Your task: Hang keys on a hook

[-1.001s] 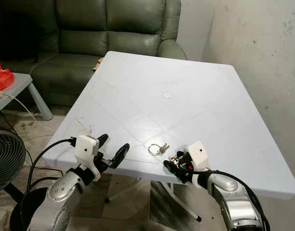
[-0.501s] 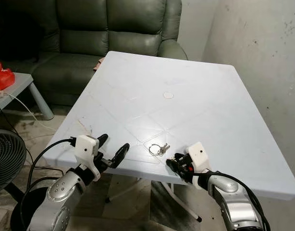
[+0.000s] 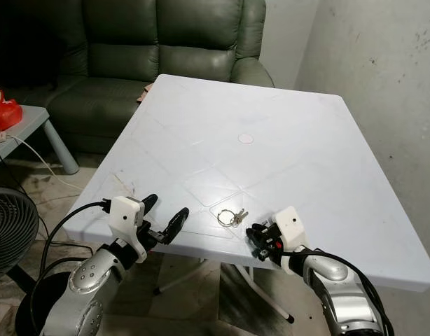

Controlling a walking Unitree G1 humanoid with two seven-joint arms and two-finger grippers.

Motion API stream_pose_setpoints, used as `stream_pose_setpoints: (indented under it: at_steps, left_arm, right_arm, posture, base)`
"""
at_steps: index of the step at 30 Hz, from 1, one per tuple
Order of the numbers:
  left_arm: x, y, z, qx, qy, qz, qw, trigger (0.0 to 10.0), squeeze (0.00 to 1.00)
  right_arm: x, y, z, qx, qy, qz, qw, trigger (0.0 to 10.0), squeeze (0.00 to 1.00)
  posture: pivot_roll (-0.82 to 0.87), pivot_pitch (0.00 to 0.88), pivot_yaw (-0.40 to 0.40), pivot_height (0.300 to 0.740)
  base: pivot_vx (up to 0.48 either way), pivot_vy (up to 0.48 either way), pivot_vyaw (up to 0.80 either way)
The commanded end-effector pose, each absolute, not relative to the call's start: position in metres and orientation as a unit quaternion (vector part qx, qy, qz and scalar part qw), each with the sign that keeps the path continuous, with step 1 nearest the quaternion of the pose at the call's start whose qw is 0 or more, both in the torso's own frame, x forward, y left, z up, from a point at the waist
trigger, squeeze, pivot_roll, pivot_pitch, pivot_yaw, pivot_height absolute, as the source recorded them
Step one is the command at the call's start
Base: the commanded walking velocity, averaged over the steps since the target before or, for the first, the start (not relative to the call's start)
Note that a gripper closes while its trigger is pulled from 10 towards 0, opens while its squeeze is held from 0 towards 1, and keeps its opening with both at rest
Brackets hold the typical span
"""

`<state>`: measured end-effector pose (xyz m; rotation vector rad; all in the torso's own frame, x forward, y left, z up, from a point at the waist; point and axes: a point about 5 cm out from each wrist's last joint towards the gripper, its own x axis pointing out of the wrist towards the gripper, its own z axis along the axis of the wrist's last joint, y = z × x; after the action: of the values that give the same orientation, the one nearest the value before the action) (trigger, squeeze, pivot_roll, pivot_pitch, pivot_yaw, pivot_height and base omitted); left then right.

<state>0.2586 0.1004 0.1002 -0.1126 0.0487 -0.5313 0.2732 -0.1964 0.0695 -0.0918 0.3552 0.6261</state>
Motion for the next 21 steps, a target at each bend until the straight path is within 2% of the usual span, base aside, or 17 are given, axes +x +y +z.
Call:
stream_pose_setpoints:
  at_steps: [1,19,20,21]
  left_arm:
    - [0.262,0.1,0.104,-0.048,0.016,-0.26,0.964,10.0,0.0]
    - [0.263,0.099,0.105,-0.046,0.012,-0.258,0.965,10.0,0.0]
    - [0.263,0.099,0.105,-0.046,0.012,-0.258,0.965,10.0,0.0]
    - [0.263,0.099,0.105,-0.046,0.012,-0.257,0.965,10.0,0.0]
  right_arm:
    - [0.277,-0.202,0.071,-0.045,0.168,0.289,0.941,0.0,0.0]
    - [0.302,-0.215,0.09,-0.012,0.107,0.189,0.976,0.0,0.0]
    - [0.303,-0.215,0.09,-0.012,0.11,0.186,0.976,3.8,0.0]
    - [0.306,-0.214,0.091,0.0,0.113,0.182,0.977,10.0,0.0]
  posture:
    - [0.03,0.0,-0.046,0.74]
    - [0.03,0.0,-0.046,0.74]
    - [0.03,0.0,-0.046,0.74]
    - [0.03,0.0,-0.046,0.74]
  base:
    - [0.0,0.0,0.0]
    - [0.0,0.0,0.0]
    - [0.0,0.0,0.0]
    - [0.0,0.0,0.0]
